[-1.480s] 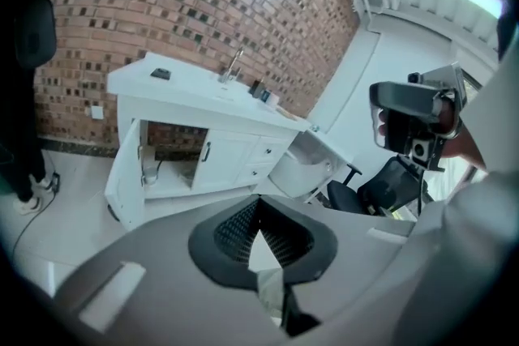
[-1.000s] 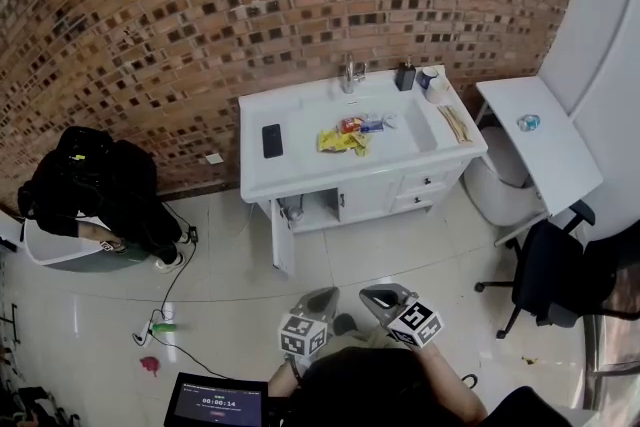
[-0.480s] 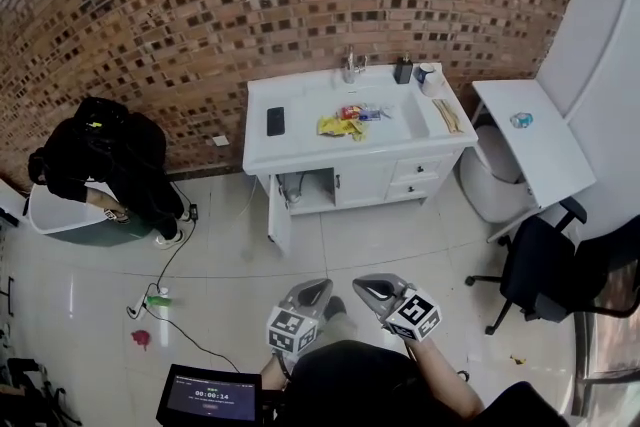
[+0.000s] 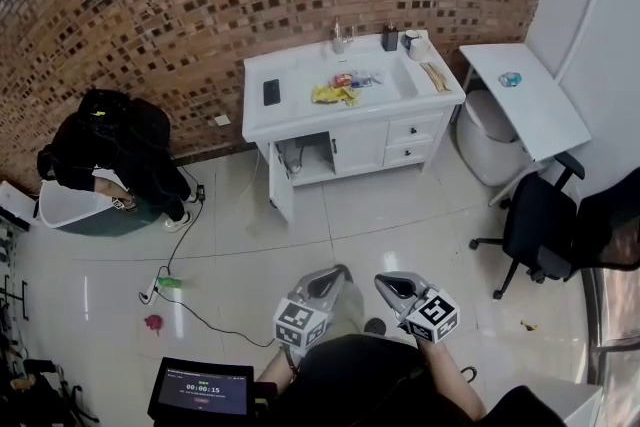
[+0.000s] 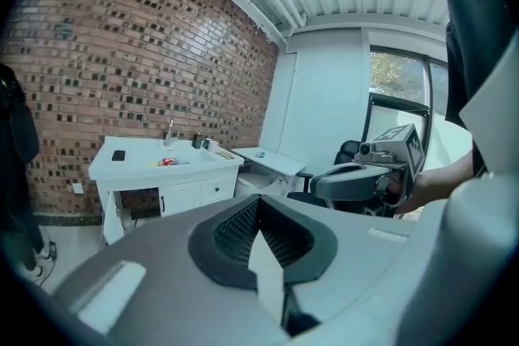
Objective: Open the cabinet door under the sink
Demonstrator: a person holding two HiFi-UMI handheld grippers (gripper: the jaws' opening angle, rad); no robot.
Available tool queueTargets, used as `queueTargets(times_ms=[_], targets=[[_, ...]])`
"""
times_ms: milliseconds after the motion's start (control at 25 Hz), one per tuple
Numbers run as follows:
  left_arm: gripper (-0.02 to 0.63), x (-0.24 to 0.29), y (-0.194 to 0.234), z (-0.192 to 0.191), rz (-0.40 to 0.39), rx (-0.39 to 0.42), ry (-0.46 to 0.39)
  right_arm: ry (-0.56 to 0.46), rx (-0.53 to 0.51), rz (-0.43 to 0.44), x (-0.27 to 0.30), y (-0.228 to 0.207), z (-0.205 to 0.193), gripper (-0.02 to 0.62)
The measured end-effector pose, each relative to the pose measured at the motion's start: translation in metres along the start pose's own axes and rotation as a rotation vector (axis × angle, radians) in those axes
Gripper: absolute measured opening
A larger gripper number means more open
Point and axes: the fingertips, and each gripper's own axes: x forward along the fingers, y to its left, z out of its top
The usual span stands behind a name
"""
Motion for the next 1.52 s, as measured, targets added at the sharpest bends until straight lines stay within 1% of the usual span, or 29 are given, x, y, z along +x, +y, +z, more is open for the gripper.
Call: queueTargets(times_ms=[200, 400, 800, 1120, 1520], targets=[[0.015, -0.006, -0.033, 0.001, -0.05, 0.032, -0.014, -0.025, -0.011, -0.024, -0.019, 0.016, -0.005, -0.009], [0.015, -0.003, -0.048, 0.008, -0.078, 0.053, -0.028, -0.053, -0.029, -0.053, -0.031, 0.017, 0.002, -0.009], [0.015, -0.001, -0.055, 0.014, -0.079, 0.062, -0.036, -0.073, -0.038, -0.098, -0.047, 0.006, 0.009, -0.009], [0.015, 0.005, -0.065, 0.015, -0.097, 0.068, -0.04, -0.076, -0.052, -0.099, -0.051, 0.005, 0.012, -0.009], [0.015, 0.002, -0.068, 0.01, -0.092, 0.062, -0.032, -0.068, -0.058, -0.099, -0.055, 0.009, 0.007, -0.009]])
